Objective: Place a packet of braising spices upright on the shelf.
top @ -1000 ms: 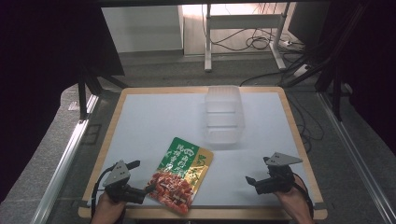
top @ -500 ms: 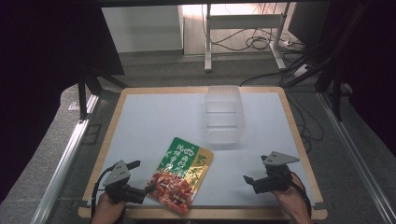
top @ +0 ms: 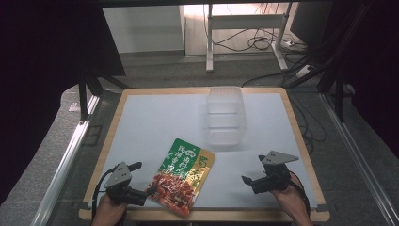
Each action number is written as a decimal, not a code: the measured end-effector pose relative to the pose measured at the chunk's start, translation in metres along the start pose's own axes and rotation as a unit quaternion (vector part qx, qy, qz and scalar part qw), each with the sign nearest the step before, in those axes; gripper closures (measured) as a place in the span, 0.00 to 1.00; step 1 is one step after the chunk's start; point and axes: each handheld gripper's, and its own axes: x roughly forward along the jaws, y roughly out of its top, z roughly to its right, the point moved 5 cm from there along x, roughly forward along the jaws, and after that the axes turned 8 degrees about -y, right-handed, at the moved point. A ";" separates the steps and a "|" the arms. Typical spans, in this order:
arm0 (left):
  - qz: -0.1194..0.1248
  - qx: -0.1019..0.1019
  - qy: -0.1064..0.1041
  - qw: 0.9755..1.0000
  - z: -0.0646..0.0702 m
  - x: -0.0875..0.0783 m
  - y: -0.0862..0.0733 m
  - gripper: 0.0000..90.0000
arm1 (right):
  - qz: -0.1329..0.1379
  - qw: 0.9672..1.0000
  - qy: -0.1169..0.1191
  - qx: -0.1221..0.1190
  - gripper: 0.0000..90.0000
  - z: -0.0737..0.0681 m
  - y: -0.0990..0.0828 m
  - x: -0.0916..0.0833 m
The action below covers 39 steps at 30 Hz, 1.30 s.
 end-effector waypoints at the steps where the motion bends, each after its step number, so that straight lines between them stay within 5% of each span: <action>1: 0.000 0.000 0.000 1.000 0.000 0.000 0.000 0.00 | 0.001 1.000 0.001 0.001 0.00 0.000 0.001 0.001; 12: 0.012 0.003 -0.001 1.000 0.001 -0.002 0.001 0.00 | -0.002 1.000 0.023 0.001 0.00 -0.007 0.011 0.012; 20: 0.075 -0.002 -0.033 0.997 0.004 -0.013 0.007 0.00 | 0.005 0.999 0.034 0.002 0.00 -0.009 0.017 0.015; 26: 0.058 -0.014 -0.032 0.998 0.003 -0.012 0.005 0.00 | 0.007 0.999 0.041 0.003 0.00 -0.011 0.023 0.022; 30: 0.048 -0.040 -0.038 0.997 -0.001 -0.007 0.000 0.00 | 0.007 0.999 0.046 0.004 0.00 -0.014 0.028 0.028; 39: 0.017 -0.038 -0.029 0.999 -0.001 0.000 -0.005 0.00 | -0.004 0.998 0.065 0.003 0.01 -0.018 0.036 0.043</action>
